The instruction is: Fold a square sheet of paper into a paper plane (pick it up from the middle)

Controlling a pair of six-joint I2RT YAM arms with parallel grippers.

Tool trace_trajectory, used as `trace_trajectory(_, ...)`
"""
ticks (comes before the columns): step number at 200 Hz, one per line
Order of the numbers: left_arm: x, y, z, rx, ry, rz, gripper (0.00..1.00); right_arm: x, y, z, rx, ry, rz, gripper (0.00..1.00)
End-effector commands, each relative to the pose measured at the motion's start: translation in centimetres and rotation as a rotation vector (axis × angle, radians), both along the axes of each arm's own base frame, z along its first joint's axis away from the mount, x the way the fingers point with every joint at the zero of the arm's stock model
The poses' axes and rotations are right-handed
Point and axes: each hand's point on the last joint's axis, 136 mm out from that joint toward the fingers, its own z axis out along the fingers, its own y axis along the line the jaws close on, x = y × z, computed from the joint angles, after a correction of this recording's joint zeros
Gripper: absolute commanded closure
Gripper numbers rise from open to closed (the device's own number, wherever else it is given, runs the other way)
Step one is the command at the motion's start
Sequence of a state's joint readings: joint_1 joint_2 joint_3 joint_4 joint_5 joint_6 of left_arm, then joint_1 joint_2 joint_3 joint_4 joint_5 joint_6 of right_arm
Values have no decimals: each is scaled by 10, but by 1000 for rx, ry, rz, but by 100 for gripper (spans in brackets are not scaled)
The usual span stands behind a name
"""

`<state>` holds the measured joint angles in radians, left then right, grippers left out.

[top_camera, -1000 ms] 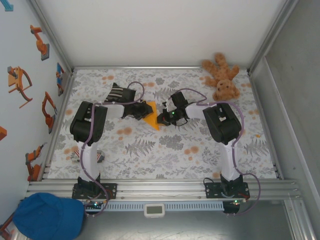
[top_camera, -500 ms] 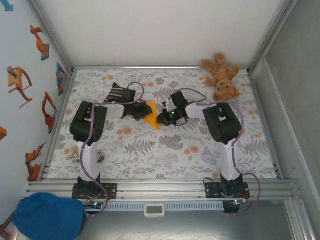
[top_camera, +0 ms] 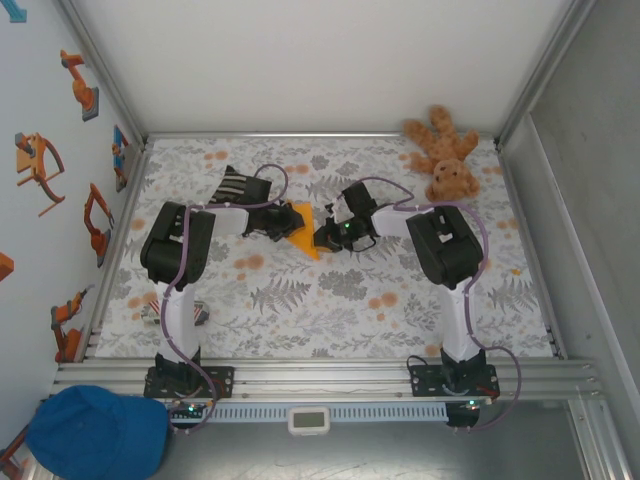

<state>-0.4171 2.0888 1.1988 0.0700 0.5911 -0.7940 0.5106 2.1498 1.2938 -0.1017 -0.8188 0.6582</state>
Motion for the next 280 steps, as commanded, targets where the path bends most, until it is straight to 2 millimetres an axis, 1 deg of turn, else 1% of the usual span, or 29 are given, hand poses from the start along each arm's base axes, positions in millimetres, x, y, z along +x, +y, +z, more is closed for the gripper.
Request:
trace_trajectory(1,-13,20,-38,99,91,16,90,-18,-17,-9,-63,85,-14,87)
trace_trajectory(20,-14,20,-39,100,92,16,91,-23,-20,-5,-68,82,-14,85)
trace_trajectory(35,-14,21,-40,101,93,16,90,-23,-22,6,-66,56,-20,82)
trace_trajectory(60,-15,21,-39,102,94,13,90,-14,-32,30,-90,-27,-67,77)
trace_trajectory(82,-15,21,-39,101,95,14,91,-3,-44,44,-148,-107,-110,75)
trace_trajectory(96,-15,21,-39,101,96,15,91,2,-43,52,-162,-147,-107,76)
trace_trajectory(112,-14,20,-38,94,92,10,91,5,-33,58,-160,-180,-87,77)
trace_trajectory(143,-14,18,-39,96,101,7,91,8,-6,53,-177,-205,-32,85)
trace_trajectory(155,-14,19,-40,101,108,8,91,10,1,49,-176,-204,-22,87)
trace_trajectory(172,-16,20,-41,107,117,8,91,12,7,42,-180,-194,-15,89)
trace_trajectory(190,-17,21,-42,113,125,10,91,10,10,35,-188,-171,0,90)
trace_trajectory(217,-19,22,-44,122,136,8,91,0,13,20,-203,-125,43,89)
trace_trajectory(233,-20,22,-46,127,141,9,91,-3,12,11,-218,-101,48,89)
trace_trajectory(280,-20,22,-46,131,143,8,91,-6,5,0,-256,-87,38,90)
